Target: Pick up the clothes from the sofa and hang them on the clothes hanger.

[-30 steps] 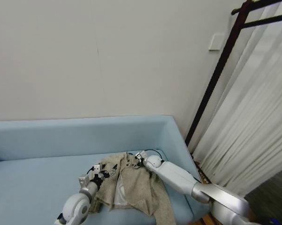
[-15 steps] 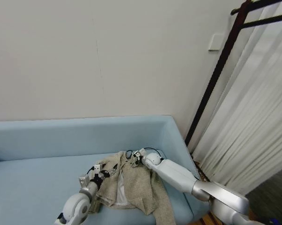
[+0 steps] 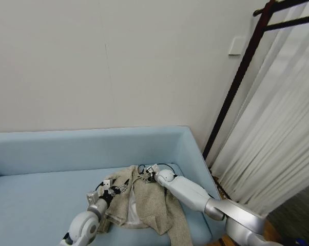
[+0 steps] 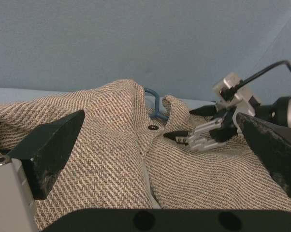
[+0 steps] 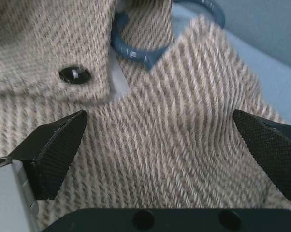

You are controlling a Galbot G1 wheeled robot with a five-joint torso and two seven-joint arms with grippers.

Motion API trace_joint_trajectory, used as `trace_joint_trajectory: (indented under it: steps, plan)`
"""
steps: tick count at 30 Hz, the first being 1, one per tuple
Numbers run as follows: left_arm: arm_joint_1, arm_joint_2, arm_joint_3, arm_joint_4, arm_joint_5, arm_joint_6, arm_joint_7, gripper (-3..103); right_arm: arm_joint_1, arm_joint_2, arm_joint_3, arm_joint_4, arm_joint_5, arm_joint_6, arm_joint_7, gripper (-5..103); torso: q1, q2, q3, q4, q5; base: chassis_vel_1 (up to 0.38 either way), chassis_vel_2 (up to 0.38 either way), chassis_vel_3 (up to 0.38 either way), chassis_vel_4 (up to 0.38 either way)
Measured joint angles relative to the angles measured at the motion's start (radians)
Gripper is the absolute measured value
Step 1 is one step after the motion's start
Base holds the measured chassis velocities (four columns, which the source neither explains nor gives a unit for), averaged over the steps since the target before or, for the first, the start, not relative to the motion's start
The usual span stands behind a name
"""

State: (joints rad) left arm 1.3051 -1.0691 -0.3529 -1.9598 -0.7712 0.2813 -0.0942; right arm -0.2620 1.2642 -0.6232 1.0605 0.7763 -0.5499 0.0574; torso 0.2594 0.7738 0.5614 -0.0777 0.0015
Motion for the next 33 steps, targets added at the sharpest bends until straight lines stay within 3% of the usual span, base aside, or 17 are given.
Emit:
trace_joint_trajectory:
  steps: [7,16,22,27,33]
  plan:
    - [0.007,0.000,-0.006,0.000,0.001,-0.012,0.006,100,0.043,-0.057,0.013,0.022,0.061,-0.030,0.003,95,0.000,0.000,0.000,-0.0004,0.0000,0.000,0.000,0.000,0.000]
    - [-0.004,0.003,-0.003,0.010,0.001,-0.015,0.009,100,0.027,-0.134,0.015,0.030,0.144,-0.087,-0.049,95,0.000,0.000,0.000,-0.0006,0.0001,0.000,0.000,0.000,0.000]
    - [-0.010,0.001,0.011,0.014,0.001,-0.013,0.016,100,0.003,-0.109,0.034,-0.010,0.185,-0.098,-0.080,96,0.000,0.000,0.000,-0.0003,0.0000,0.000,0.000,0.000,0.000]
    - [-0.019,0.001,0.013,0.019,-0.002,-0.011,0.016,100,-0.009,-0.088,0.036,0.016,0.193,-0.098,-0.057,83,0.000,0.000,0.000,-0.0004,-0.0002,0.000,0.000,0.000,0.000]
    - [-0.015,0.003,0.013,0.020,-0.002,-0.010,0.019,100,0.001,-0.070,0.034,0.034,0.199,-0.104,-0.030,82,0.000,0.000,0.000,0.0002,0.0000,0.000,0.000,0.000,0.000]
